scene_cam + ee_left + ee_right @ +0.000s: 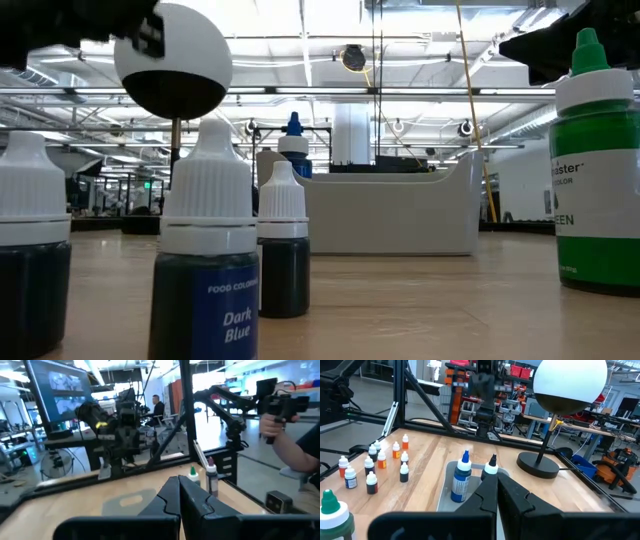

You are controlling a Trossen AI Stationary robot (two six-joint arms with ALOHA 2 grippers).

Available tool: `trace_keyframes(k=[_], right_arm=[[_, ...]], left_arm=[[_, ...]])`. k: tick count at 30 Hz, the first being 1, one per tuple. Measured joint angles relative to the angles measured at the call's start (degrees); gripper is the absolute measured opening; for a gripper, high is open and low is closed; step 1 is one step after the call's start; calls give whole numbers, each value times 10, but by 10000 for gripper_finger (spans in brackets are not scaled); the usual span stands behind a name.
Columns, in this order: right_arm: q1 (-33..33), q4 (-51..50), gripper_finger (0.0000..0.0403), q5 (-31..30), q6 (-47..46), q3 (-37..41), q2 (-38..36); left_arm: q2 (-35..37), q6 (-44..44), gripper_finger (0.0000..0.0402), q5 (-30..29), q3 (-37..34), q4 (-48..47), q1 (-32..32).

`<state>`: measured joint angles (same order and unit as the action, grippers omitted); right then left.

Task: Pick & Place food coloring
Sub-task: Put the large purple food coloring bottle into the gray bin

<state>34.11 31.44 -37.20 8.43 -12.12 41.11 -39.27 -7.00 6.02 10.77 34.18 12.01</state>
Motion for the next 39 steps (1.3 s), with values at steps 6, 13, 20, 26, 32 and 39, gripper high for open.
trace_keyframes(k=[6,13,20,26,32,39], right_arm=[[0,-18,0,0,-29,0,1],[0,-49,0,0,-45,0,1],[0,-70,0,-1,-51,0,1],[12,-67,0,-36,-55,-38,11],[94,-205,0,-76,-24,-213,135],[200,-306,0,-110,-100,-418,282]], left_arm=[[4,22,1,-4,-57,75,5],[-6,9,11,-83,-57,8,41],[-6,60,34,-130,-57,-10,58],[-6,68,36,-140,-57,-6,64],[-6,75,37,-141,-57,3,64],[-6,66,37,-156,-57,10,64]])
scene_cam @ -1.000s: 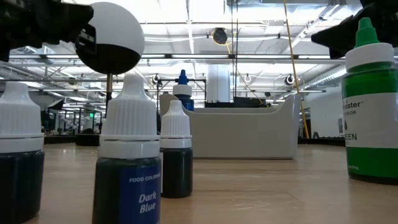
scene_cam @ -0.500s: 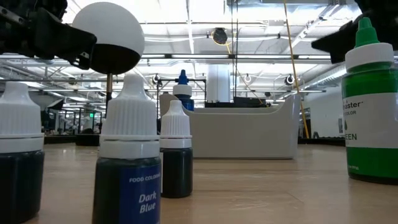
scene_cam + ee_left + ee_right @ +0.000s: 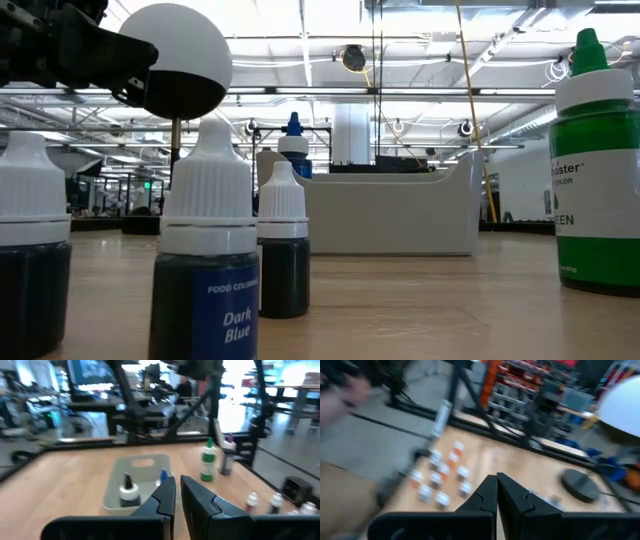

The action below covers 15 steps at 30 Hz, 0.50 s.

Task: Pick & Place food coloring
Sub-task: Put the large purple food coloring bottle into the gray bin

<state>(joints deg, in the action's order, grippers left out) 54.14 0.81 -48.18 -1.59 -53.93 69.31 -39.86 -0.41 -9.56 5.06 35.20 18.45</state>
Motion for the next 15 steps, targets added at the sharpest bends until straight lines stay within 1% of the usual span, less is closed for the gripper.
trace_keyframes(k=[3,6,8,11,15], right_arm=[[32,-5,0,-26,-32,-42,56],[51,5,1,-81,-37,-51,104],[61,30,7,-102,-45,-51,126],[70,77,28,-101,-48,-53,158],[82,62,78,-104,-46,-53,196]], left_arm=[[0,-5,37,-51,0,29,0],[0,23,37,-91,0,45,-1],[0,41,37,-100,0,52,0],[0,42,37,-100,0,50,0],[0,41,37,-96,0,35,0]])
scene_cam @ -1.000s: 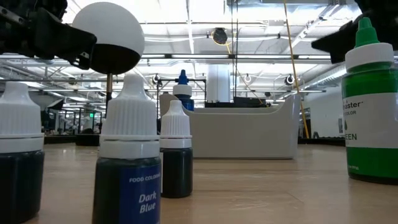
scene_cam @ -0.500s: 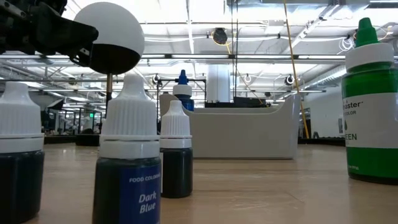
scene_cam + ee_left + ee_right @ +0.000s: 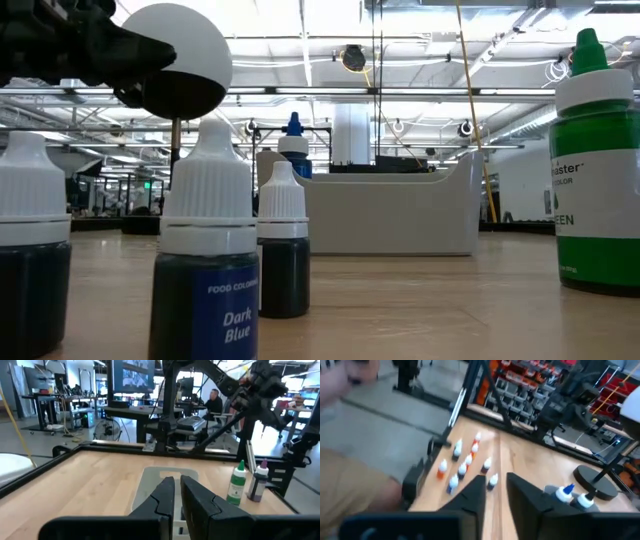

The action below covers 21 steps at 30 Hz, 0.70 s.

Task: Pick & Place food coloring
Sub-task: Put the large purple food coloring bottle into the gray bin

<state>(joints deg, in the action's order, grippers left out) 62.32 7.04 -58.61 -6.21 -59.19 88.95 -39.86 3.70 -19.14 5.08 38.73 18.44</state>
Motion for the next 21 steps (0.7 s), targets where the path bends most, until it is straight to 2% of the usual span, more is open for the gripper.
trace_keyframes(k=[7,12,18,21], right_arm=[[4,0,181,1,-30,1,44],[4,0,237,4,-59,9,59],[-2,25,266,88,-113,26,79],[-11,52,266,98,-126,42,83]], left_arm=[[0,-9,37,0,0,9,0],[0,-4,37,0,0,3,0],[0,1,37,11,0,-3,0],[0,2,37,11,0,-5,1]])
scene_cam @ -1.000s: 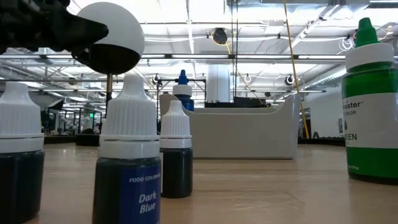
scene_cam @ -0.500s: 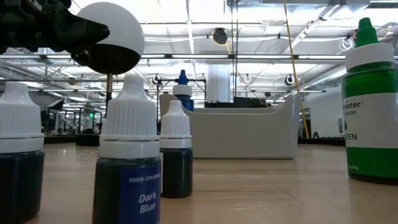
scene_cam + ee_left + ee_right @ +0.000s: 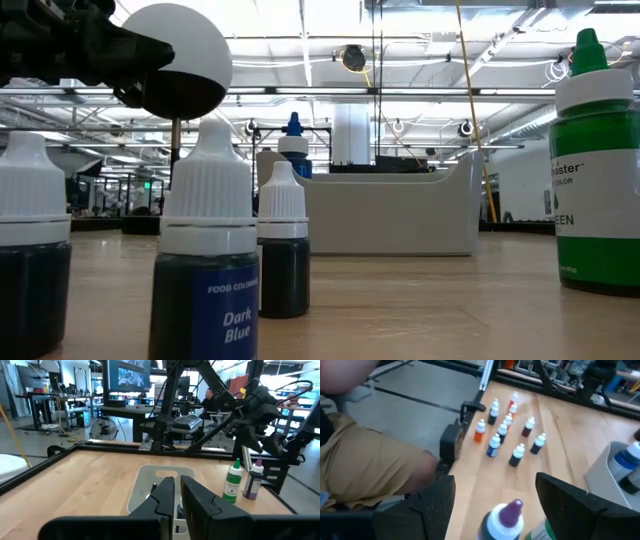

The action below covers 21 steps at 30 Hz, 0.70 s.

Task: Pick & Place food coloring
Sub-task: Put the large purple food coloring bottle into the gray bin

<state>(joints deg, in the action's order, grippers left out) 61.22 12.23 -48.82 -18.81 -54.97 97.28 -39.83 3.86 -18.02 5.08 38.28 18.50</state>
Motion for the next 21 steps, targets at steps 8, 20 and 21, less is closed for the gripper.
trace_keyframes(k=[8,20,21], right_arm=[[-20,16,262,12,-17,31,1],[-27,43,260,54,-65,64,1],[-29,43,260,54,-67,65,1]], left_arm=[[0,9,37,0,0,0,0],[0,16,37,0,0,-13,0],[0,18,37,0,0,-13,0]])
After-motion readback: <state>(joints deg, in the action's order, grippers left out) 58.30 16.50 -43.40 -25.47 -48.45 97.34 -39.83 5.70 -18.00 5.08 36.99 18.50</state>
